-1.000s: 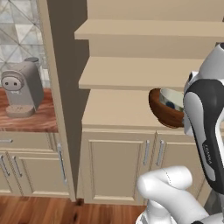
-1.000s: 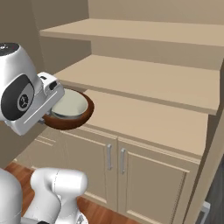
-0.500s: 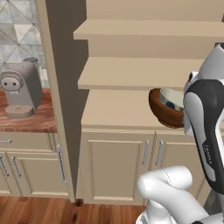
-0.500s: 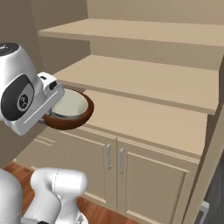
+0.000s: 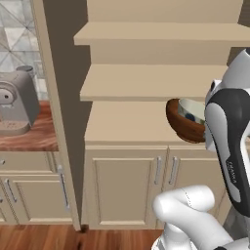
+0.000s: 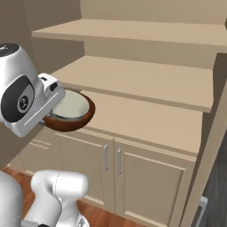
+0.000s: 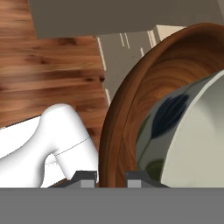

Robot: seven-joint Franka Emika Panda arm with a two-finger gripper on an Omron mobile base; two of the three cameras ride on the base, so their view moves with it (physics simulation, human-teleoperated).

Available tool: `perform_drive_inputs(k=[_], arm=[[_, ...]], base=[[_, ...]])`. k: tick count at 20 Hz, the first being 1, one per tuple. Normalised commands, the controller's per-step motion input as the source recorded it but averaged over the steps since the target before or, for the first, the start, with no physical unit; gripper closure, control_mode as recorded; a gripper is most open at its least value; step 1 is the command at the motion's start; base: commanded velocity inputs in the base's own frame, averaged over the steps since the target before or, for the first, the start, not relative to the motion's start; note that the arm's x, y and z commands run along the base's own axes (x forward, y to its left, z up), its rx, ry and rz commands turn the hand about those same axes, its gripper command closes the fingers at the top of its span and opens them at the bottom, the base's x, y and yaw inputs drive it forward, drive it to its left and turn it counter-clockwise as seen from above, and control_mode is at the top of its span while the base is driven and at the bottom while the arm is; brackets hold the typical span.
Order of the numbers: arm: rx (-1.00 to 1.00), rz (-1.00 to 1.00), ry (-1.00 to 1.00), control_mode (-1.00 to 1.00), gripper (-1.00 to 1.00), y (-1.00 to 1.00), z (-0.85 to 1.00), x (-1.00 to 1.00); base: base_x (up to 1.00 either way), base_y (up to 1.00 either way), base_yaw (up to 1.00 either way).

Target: Pick up the bowls on the counter and stack them on top of one another in the open cabinet. Place the smaller bowl on top of the larger bowl.

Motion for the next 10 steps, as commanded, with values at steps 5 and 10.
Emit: perform_drive_inputs(k=[5, 10], arm=[[0.00, 0.00, 0.00, 1.00, 1.00, 0.00, 0.00, 0.00], [0.00, 0.00, 0.00, 1.00, 1.00, 0.00, 0.00, 0.00]], base=[[0.00, -0.16, -0.15], [0.05, -0.10, -0.16]])
